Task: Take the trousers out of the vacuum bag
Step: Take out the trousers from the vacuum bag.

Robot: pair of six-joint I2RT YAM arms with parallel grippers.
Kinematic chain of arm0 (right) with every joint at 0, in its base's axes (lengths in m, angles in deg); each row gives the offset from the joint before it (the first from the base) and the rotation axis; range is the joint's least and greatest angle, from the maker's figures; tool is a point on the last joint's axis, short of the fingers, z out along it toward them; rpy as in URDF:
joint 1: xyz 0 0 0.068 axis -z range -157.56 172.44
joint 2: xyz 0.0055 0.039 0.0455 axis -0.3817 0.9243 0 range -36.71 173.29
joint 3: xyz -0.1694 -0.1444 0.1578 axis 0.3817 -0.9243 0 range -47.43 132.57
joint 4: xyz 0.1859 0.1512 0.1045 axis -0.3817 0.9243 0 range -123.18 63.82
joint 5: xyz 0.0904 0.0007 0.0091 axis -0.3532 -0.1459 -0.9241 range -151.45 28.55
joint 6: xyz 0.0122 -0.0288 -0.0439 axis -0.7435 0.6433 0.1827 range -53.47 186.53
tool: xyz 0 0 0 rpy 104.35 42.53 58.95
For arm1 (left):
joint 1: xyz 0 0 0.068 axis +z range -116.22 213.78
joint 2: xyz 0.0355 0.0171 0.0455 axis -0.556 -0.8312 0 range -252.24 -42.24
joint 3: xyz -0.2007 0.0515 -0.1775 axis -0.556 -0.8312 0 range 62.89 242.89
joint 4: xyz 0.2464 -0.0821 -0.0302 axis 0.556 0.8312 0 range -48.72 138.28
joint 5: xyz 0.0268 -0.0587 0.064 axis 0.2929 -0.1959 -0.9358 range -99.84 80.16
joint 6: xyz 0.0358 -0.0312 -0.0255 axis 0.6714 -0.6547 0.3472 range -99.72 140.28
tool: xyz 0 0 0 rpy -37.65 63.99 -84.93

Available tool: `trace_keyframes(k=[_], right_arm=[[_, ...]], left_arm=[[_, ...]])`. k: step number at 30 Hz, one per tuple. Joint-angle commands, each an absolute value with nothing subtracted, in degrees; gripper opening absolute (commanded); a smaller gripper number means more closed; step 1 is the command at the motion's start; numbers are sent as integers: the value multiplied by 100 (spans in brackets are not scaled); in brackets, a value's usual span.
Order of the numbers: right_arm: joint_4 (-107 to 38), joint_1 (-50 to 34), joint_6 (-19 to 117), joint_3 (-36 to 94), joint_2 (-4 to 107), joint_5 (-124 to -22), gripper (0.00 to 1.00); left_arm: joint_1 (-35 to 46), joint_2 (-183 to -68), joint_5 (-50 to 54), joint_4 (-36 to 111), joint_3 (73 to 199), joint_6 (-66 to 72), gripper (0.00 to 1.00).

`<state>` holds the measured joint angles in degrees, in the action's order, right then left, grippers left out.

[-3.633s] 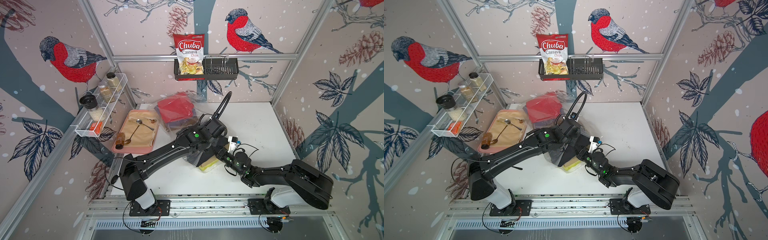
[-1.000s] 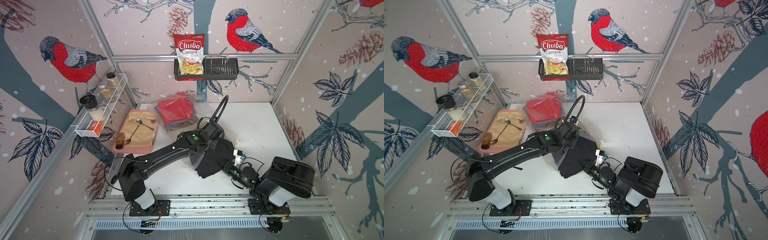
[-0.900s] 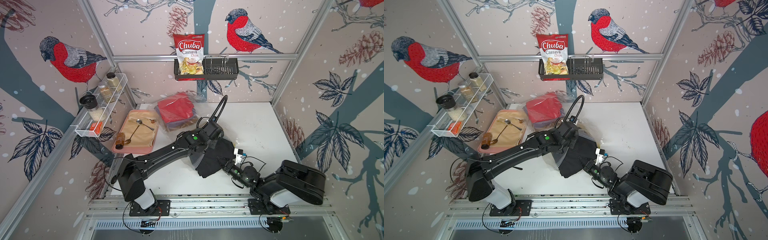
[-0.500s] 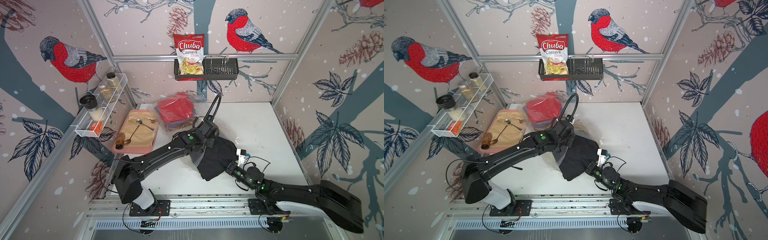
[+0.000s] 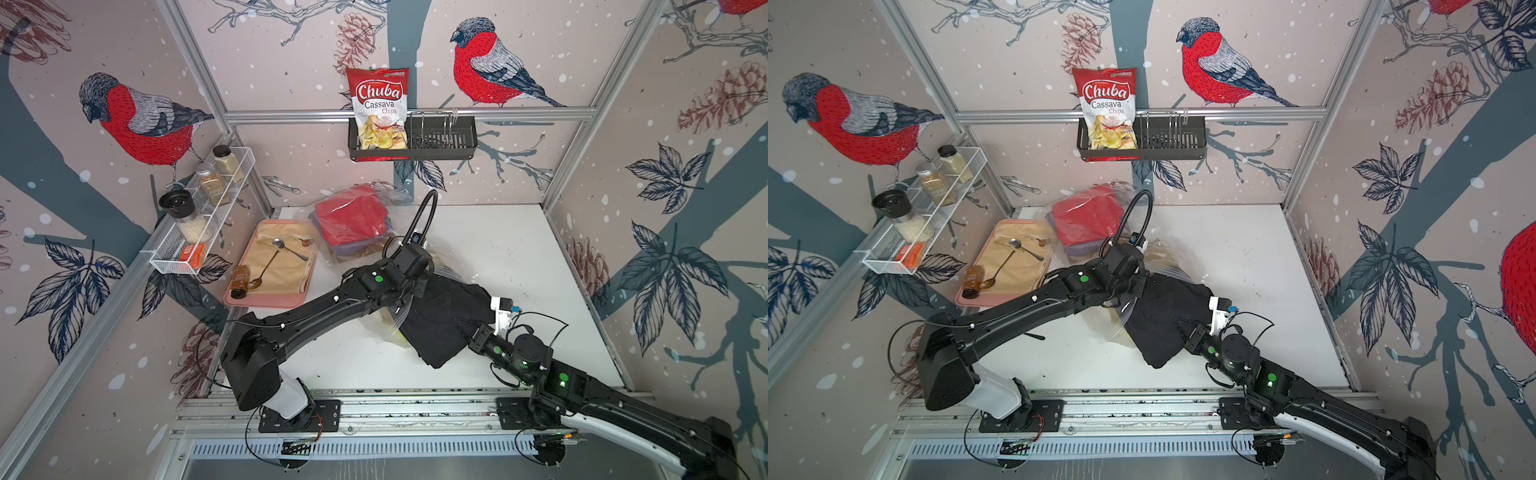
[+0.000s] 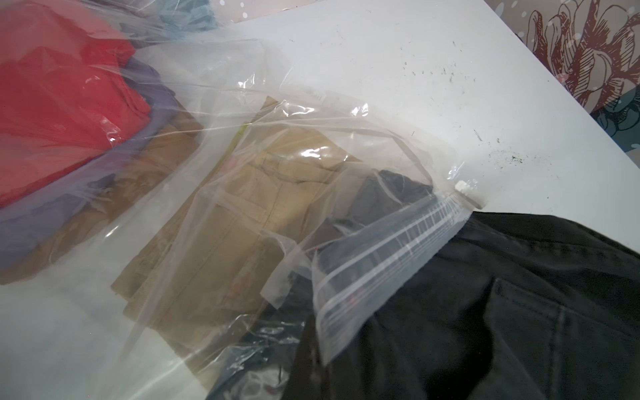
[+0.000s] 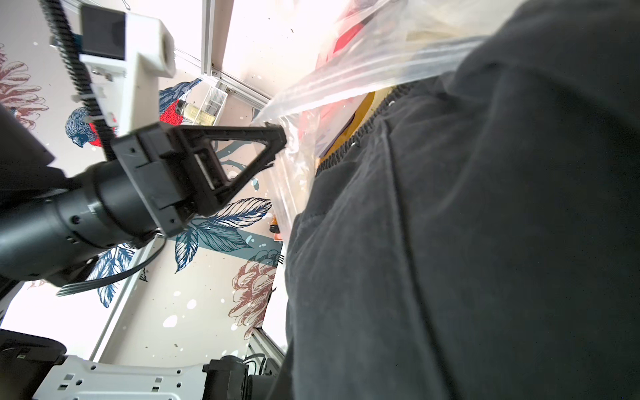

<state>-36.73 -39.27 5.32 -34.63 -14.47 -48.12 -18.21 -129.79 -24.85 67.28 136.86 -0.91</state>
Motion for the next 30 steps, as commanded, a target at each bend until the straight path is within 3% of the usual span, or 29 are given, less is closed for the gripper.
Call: trace_keyframes(k=[1, 14, 17, 21, 22, 30], right_arm=[[-2767, -3938, 917, -2970, -1724, -4430, 0], [-791, -3943, 1542, -1140, -2238, -3936, 0], [-632, -3939, 1688, -833, -2238, -3769, 0], [-523, -3944, 1801, -528, -2194, -3319, 0], [-515, -3943, 1814, -472, -2186, -3208, 0], [-302, -4011, 2165, 234, -1814, -2439, 0]], left_arm=[[-1791, -12910, -2457, 6477, 13612, -146, 7], [-1770, -12777, -2263, 6212, 13283, -263, 15], [-1768, -12677, -2174, 6205, 13222, -303, 28], [-1772, -12361, -1855, 6039, 12975, -402, 66], [-1772, -12255, -1702, 5941, 12889, -392, 71], [-1782, -11511, -14, 5136, 12397, -536, 98]])
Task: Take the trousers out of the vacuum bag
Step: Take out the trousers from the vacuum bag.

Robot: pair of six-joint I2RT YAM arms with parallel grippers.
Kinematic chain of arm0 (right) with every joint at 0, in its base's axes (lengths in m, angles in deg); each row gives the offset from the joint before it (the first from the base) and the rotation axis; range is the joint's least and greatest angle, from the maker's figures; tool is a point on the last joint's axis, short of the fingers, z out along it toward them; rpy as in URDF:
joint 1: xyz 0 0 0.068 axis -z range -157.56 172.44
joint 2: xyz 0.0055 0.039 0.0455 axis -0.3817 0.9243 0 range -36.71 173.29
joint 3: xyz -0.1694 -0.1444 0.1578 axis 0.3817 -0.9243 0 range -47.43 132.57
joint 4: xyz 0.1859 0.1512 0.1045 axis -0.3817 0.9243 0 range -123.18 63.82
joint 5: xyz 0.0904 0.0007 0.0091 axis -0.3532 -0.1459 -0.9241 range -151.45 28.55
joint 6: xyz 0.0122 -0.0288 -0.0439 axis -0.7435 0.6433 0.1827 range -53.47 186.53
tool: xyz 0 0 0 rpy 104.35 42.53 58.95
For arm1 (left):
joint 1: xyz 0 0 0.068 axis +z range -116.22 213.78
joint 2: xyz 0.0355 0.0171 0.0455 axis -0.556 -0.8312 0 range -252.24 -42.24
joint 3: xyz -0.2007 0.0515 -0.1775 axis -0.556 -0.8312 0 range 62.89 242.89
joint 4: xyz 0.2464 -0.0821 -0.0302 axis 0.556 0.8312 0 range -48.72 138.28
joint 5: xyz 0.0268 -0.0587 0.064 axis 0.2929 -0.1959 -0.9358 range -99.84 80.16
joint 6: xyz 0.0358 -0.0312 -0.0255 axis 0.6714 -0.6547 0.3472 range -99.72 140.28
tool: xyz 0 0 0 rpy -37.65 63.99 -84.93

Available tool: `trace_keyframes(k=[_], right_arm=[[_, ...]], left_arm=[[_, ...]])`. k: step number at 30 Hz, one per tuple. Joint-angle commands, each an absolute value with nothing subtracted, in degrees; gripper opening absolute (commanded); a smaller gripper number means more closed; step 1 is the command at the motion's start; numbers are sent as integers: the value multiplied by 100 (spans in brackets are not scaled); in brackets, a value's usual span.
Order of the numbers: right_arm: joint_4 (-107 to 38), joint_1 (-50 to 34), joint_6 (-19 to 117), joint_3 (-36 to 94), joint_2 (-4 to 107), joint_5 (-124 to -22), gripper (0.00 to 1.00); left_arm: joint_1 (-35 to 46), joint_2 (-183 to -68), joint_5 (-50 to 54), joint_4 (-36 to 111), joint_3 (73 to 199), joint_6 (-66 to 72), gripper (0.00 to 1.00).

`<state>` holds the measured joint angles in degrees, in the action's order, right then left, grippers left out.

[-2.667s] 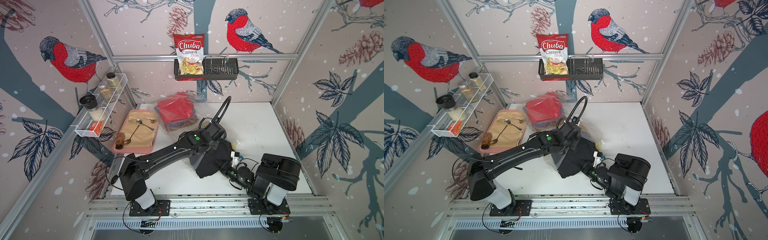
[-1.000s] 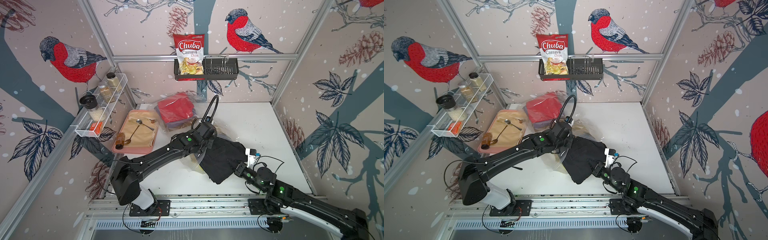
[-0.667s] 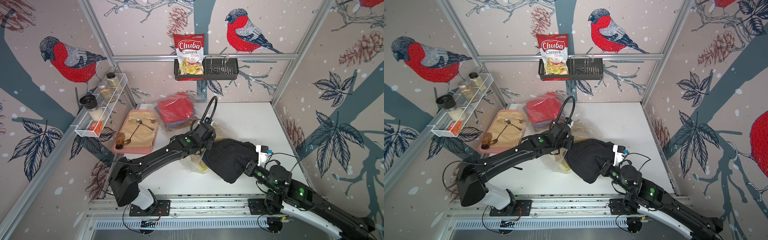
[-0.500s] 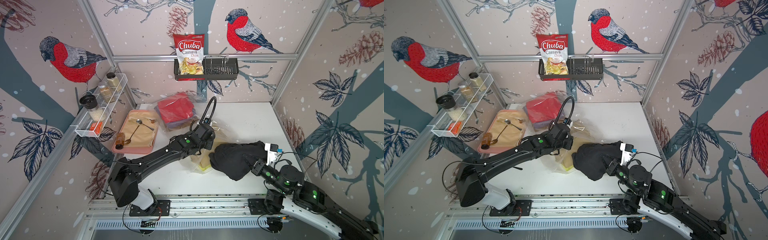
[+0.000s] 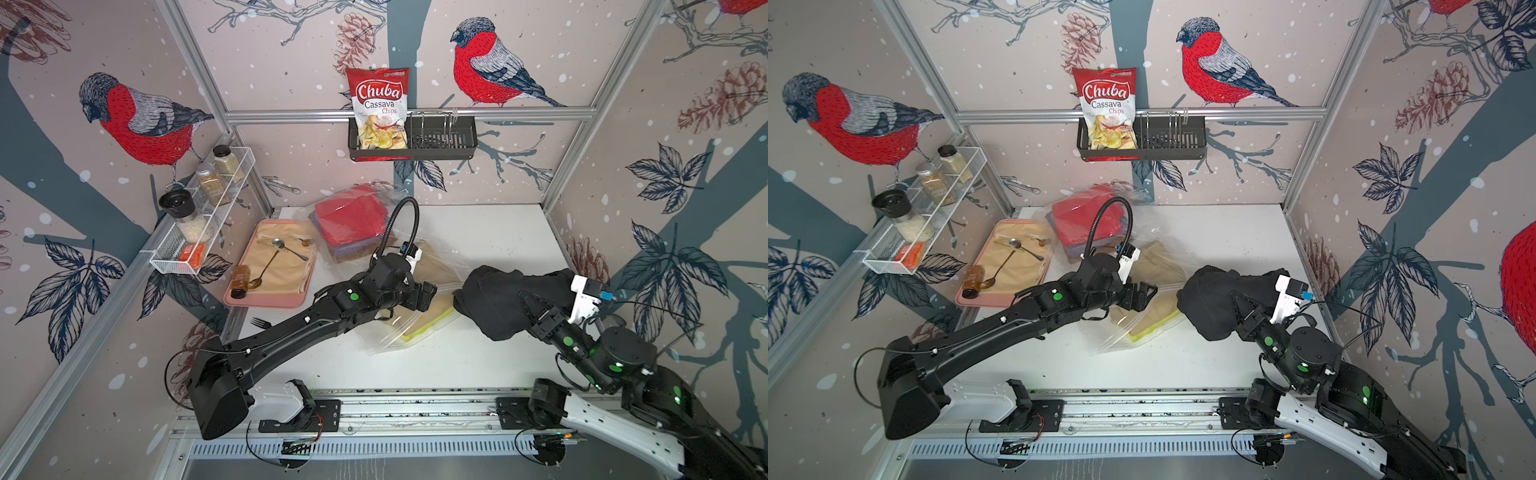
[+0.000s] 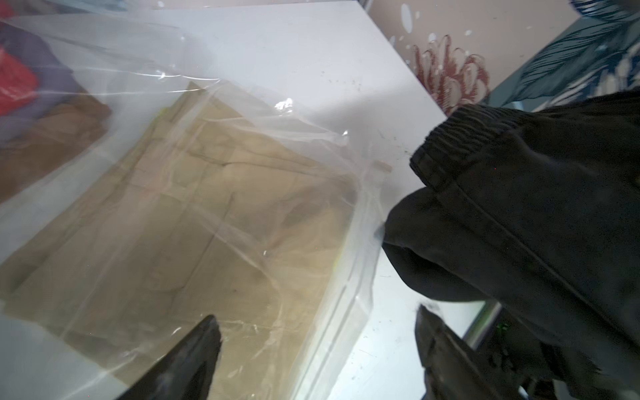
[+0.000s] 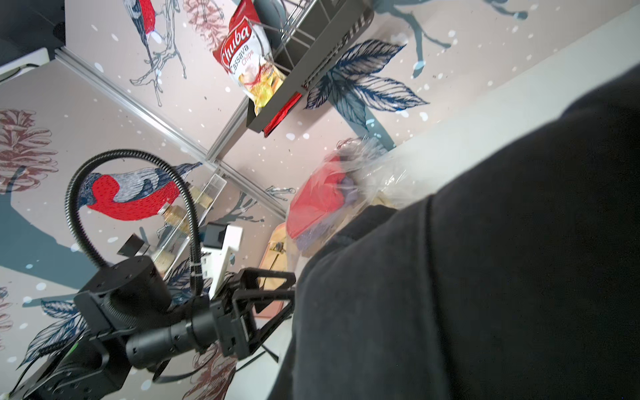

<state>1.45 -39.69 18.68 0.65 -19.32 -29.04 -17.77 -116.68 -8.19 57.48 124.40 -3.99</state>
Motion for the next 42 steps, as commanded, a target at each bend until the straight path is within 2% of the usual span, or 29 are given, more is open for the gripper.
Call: trace_keyframes(k=[1, 11, 15, 22, 25, 29, 33, 42], right_arm=[[-327, -4025, 2182, 269, -1751, -2361, 0], [-1110, -4102, 2852, 776, -895, -1987, 0], [-1383, -4099, 3094, 913, -645, -1881, 0], [-1914, -3710, 3290, 856, -252, -2268, 0], [-2096, -2816, 3165, 833, 5, -3304, 0], [-2580, -940, 2782, 524, 302, -5460, 0], [-3127, 595, 2579, 195, 527, -7118, 0], [-4073, 2662, 2317, 197, 1410, -9238, 0]], left_arm=[[-1781, -11478, 121, 5079, 12420, -546, 98], [-2104, -11560, 1063, 4243, 12421, -591, 98], [-2105, -11556, 1694, 3037, 11934, -1495, 97], [-2085, -11034, 824, 3173, 11664, -1866, 97], [-2063, -11024, 783, 3336, 11741, -1823, 97], [-1939, -11088, 815, 3473, 11888, -1745, 97], [-1689, -11232, 926, 3811, 12196, -1559, 98], [-1429, -12377, 1521, 3619, 12827, -1575, 98]])
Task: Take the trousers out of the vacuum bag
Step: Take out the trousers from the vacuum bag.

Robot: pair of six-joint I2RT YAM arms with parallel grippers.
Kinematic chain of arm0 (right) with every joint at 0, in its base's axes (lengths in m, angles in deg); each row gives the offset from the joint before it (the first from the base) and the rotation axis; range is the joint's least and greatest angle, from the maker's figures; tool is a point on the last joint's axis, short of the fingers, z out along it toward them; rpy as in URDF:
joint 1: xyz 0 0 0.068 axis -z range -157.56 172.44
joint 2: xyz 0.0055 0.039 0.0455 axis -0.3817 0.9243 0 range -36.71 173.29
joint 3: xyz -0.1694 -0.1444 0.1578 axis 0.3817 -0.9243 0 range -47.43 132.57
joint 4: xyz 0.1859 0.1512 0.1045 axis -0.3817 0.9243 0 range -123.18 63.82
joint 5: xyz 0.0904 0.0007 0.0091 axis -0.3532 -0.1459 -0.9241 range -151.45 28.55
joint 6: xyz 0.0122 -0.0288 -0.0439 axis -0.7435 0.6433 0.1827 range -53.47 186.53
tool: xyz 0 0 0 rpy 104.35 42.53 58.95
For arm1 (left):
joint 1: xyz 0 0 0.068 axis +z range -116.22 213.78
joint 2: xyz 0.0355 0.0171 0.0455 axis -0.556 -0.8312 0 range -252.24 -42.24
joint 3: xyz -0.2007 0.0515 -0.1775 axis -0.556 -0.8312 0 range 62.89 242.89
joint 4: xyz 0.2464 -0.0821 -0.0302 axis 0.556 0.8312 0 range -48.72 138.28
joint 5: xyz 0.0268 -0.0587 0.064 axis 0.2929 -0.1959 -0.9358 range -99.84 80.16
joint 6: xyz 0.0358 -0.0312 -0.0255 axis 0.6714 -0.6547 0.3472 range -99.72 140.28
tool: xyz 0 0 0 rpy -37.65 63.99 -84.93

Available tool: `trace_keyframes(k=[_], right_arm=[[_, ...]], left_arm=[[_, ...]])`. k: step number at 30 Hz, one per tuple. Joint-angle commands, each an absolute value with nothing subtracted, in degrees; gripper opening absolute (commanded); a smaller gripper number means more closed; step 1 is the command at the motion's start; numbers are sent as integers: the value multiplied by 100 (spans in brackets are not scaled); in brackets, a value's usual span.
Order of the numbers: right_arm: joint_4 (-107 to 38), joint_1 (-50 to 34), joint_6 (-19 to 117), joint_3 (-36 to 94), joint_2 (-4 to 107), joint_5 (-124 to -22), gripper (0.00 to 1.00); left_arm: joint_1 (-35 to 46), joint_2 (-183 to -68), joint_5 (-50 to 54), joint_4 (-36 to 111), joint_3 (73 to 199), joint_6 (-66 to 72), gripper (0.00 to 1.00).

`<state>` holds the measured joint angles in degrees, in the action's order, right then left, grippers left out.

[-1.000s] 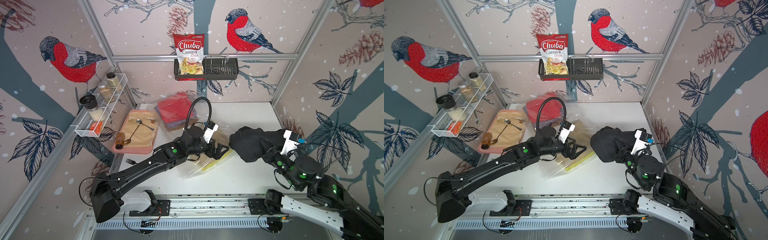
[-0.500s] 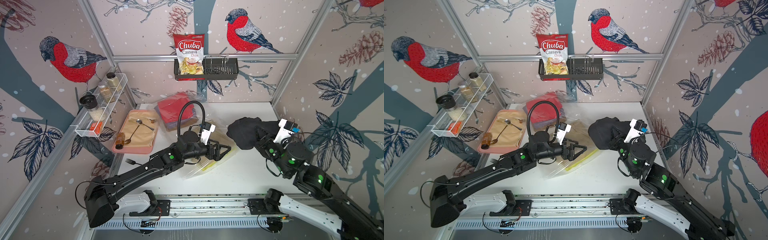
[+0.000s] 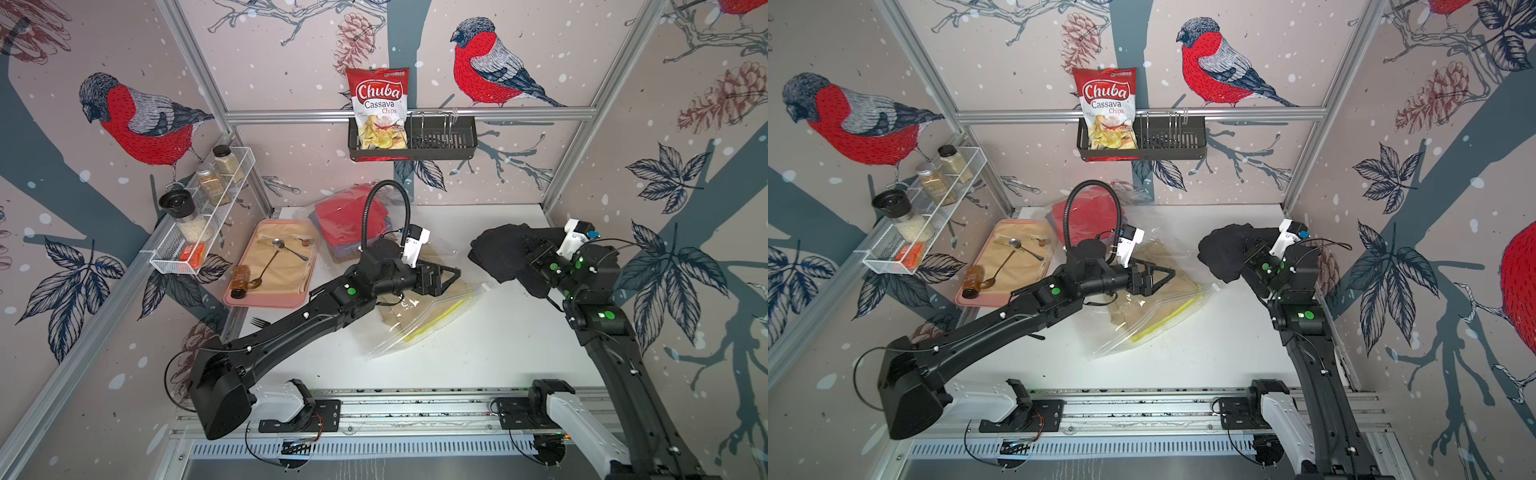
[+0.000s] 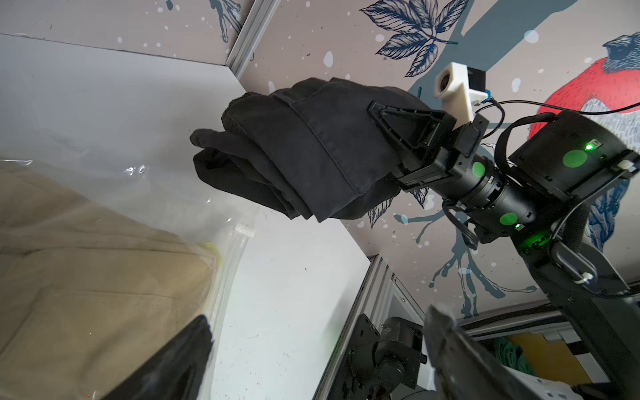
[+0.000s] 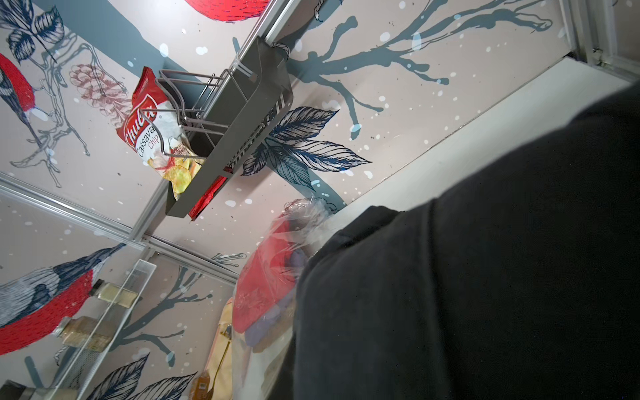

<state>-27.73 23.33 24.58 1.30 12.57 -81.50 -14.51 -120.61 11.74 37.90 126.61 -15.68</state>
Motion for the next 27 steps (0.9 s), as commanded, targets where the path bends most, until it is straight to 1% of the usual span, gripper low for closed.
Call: trace_keyframes(k=[1, 6, 11, 16, 21, 27], right_arm=[[-4196, 2818, 2282, 199, 1508, -9395, 0], [-4925, 3427, 2053, 286, 2137, -10230, 0], [-5482, 3597, 1849, 321, 2623, -10574, 0], [-5802, 3602, 1749, 305, 2856, -10628, 0], [-5823, 3606, 1766, 330, 2962, -10636, 0], [-5935, 3606, 1749, 197, 3025, -10645, 0]], left_arm=[[-1415, -12535, 1565, 3491, 12888, -1651, 98], [-1394, -13519, 1867, 2592, 13322, -2217, 98], [-1394, -14407, 2143, 1949, 13999, -2247, 98], [-1369, -15246, 2348, 1198, 14538, -2652, 94], [-1305, -15969, 2727, -590, 14575, -3833, 92], [-1362, -16338, 2763, -1075, 14888, -4025, 91]])
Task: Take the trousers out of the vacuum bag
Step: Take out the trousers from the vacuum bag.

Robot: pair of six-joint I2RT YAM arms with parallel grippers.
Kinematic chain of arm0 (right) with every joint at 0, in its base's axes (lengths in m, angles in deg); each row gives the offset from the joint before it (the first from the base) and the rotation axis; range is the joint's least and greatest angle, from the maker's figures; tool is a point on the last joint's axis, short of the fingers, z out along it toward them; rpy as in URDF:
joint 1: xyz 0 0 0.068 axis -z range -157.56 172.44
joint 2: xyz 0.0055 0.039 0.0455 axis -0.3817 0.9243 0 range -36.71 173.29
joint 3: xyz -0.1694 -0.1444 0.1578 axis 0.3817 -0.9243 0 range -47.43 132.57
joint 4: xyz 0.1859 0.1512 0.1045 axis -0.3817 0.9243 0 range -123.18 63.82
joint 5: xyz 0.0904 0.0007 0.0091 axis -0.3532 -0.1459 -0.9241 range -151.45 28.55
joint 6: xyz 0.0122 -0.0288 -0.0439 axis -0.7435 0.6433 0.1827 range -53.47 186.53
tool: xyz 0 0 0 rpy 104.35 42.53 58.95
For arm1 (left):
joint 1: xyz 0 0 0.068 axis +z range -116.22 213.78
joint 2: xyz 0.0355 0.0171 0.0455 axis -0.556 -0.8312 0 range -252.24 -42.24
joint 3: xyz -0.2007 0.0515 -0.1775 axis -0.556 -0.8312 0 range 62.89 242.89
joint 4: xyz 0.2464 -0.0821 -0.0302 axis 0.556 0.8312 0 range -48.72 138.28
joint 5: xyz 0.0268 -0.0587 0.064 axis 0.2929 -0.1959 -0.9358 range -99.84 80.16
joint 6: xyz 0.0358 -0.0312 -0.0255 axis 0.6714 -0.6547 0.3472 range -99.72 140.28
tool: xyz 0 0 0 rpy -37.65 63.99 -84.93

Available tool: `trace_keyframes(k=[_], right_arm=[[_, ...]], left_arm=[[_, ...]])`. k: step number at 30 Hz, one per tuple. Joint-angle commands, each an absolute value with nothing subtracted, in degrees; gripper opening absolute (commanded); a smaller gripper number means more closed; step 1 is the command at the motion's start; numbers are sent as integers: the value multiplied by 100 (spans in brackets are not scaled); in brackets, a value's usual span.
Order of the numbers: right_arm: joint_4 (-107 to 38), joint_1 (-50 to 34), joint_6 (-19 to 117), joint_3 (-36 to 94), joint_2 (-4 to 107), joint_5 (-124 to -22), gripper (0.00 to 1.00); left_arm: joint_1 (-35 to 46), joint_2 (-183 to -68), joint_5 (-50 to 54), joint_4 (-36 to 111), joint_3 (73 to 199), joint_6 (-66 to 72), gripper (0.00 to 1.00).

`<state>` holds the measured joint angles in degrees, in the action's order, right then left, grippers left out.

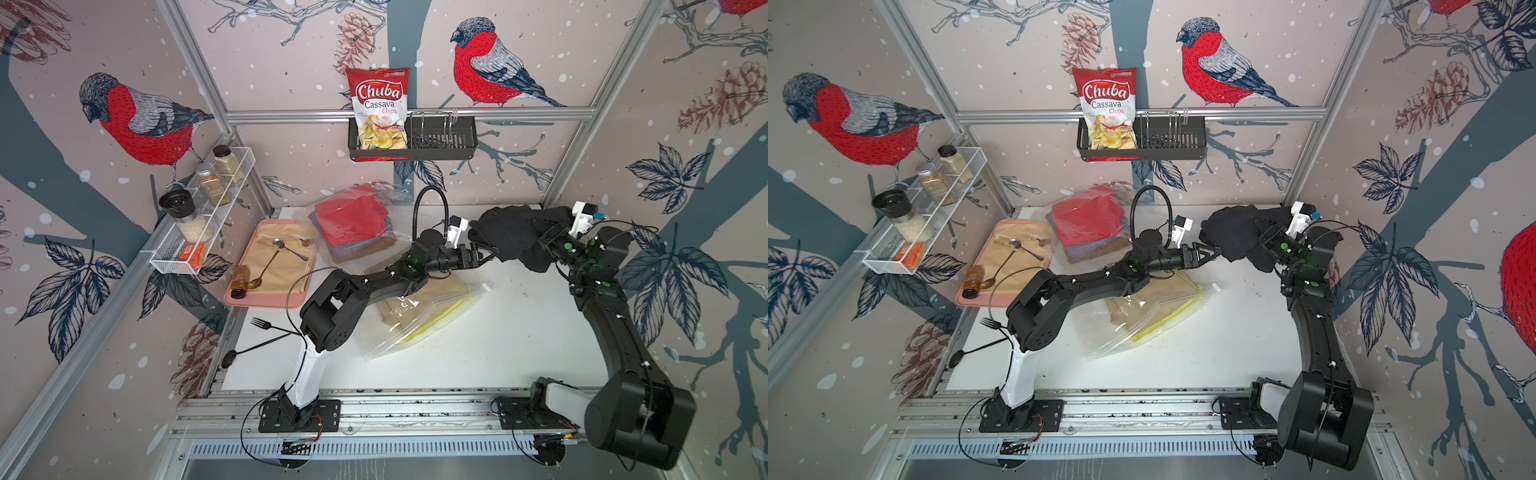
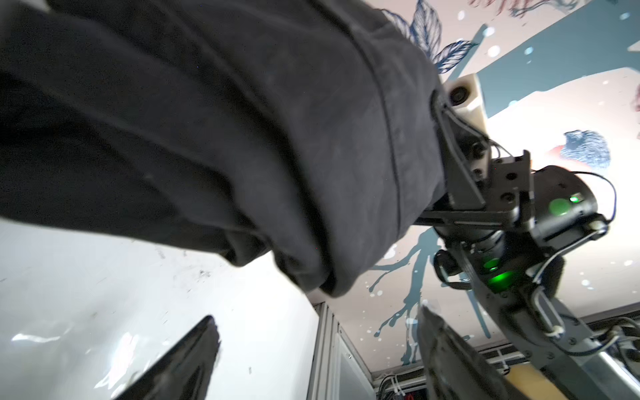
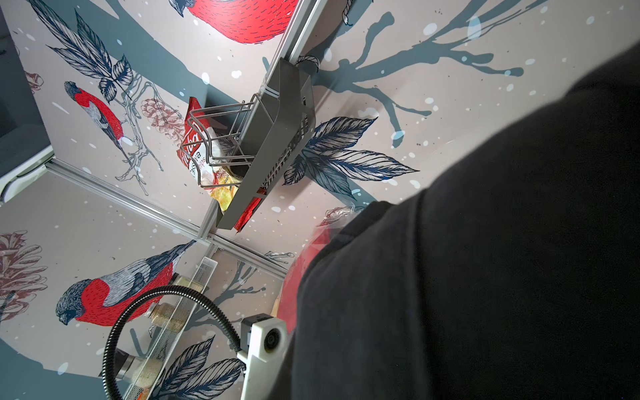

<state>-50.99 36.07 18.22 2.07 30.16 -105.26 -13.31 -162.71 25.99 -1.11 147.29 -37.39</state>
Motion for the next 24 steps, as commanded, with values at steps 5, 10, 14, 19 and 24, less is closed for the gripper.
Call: trace_keyframes(k=[5, 10, 14, 19, 24], right_arm=[[-6118, 3606, 1664, 77, 3051, -10654, 0], [-6158, 3606, 1650, 80, 3070, -10672, 0], [-6166, 3615, 1661, 77, 3060, -10662, 0], [-6350, 3615, 1503, -19, 3035, -10731, 0], [-6550, 3606, 1324, -110, 2958, -10844, 0]], left_arm=[[-1407, -16612, 2810, -1042, 15206, -4149, 91], [-1438, -16869, 2841, -1130, 15318, -4365, 90], [-1473, -16881, 2748, -880, 15315, -4262, 90], [-1481, -16908, 2640, -730, 15423, -4189, 92], [-1535, -17098, 2631, -550, 15731, -4168, 92]])
